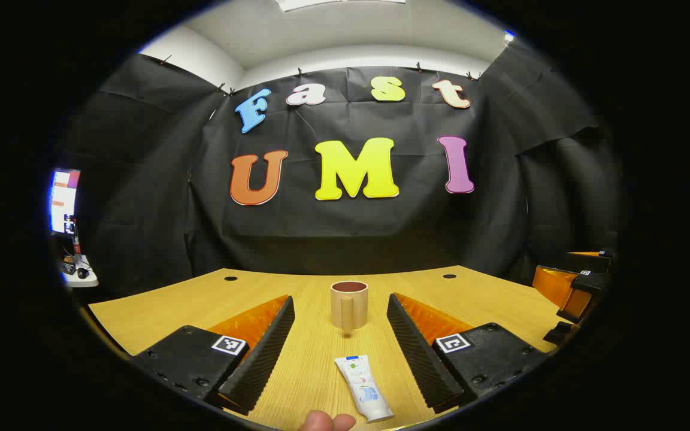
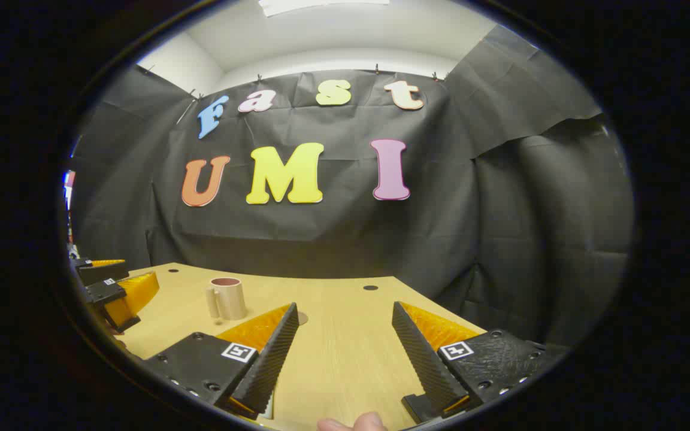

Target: Put the toothbrush and toothpaste on the desktop into the cup, then pick up the cup and place it on the coaster on the desktop.

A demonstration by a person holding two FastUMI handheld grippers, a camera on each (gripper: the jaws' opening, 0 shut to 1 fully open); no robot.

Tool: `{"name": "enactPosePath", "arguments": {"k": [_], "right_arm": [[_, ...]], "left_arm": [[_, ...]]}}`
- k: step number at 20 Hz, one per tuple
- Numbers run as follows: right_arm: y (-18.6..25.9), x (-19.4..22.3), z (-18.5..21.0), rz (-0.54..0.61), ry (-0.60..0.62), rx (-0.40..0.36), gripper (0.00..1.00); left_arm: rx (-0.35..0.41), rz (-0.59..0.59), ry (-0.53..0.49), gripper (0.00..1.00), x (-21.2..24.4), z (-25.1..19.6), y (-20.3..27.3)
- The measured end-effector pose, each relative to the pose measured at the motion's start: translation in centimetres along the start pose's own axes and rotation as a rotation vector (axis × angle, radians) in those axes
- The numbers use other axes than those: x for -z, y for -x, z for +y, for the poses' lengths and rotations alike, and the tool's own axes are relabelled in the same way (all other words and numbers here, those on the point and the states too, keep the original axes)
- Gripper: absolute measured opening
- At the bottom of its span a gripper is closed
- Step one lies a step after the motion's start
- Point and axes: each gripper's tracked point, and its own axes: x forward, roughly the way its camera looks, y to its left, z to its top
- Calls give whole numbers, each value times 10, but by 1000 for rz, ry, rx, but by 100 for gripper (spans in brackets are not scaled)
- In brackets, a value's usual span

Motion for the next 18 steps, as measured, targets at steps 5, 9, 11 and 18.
{"name": "enactPosePath", "arguments": {"k": [5,9,11,18], "right_arm": [[1,-4,6,-13,-8,-14,95],[3,-1,10,-8,0,-19,95],[5,-3,12,-10,6,-20,95],[5,2,16,6,2,-31,95]], "left_arm": [[3,2,-2,99,1,-1,0],[15,15,4,99,5,-5,2],[15,21,7,99,6,-6,2],[28,51,13,99,13,-11,5]]}}
